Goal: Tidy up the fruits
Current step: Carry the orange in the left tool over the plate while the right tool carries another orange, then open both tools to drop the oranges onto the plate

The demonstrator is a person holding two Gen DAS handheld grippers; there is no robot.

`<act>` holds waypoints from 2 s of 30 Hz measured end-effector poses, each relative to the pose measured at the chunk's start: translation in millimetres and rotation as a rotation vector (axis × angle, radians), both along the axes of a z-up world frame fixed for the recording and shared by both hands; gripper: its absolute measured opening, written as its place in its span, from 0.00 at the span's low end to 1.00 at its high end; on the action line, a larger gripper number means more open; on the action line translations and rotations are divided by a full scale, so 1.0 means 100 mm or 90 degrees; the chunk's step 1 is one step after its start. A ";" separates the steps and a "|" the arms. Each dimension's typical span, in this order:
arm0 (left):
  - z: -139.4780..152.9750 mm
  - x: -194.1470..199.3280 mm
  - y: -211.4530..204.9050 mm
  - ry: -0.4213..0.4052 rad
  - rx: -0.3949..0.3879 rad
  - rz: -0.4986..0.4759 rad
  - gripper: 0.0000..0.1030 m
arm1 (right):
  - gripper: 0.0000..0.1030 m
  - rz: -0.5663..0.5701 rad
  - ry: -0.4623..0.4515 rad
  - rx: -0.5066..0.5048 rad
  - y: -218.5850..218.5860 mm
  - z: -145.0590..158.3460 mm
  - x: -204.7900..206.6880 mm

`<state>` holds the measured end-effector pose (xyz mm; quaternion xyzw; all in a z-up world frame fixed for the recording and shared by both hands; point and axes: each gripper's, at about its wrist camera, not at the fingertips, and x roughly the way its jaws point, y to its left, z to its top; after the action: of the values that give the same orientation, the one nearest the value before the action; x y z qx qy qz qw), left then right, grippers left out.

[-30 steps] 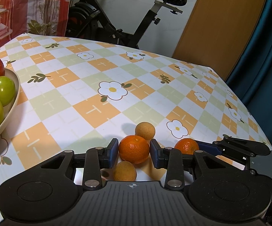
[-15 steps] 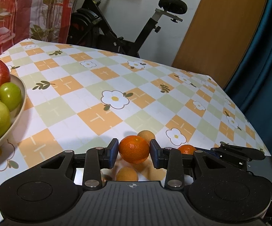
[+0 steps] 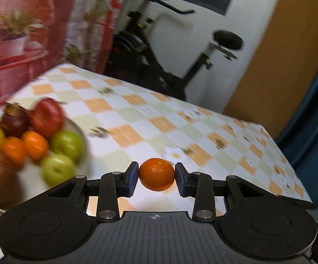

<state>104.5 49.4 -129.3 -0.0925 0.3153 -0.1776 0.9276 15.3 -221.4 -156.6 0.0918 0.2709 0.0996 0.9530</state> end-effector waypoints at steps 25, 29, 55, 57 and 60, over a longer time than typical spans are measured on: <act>0.06 0.46 1.15 0.090 0.040 0.049 0.37 | 0.39 0.340 0.055 -0.128 2.31 0.31 1.37; 0.02 0.49 1.17 0.091 0.045 0.048 0.37 | 0.39 0.347 0.076 -0.133 2.44 0.20 1.50; 0.09 0.43 1.09 0.085 0.039 0.057 0.38 | 0.39 0.297 0.073 -0.066 2.23 0.21 1.40; 0.11 0.41 1.07 0.079 0.033 0.059 0.38 | 0.40 0.277 0.061 -0.057 2.12 0.24 1.33; 0.15 0.39 1.00 0.069 0.030 0.058 0.38 | 0.40 0.237 0.047 -0.025 1.88 0.28 1.25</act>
<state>143.1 149.6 -114.6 -0.0940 0.3644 -0.1226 0.9183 139.8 -33.2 -128.9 0.0252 0.3199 0.2652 0.9092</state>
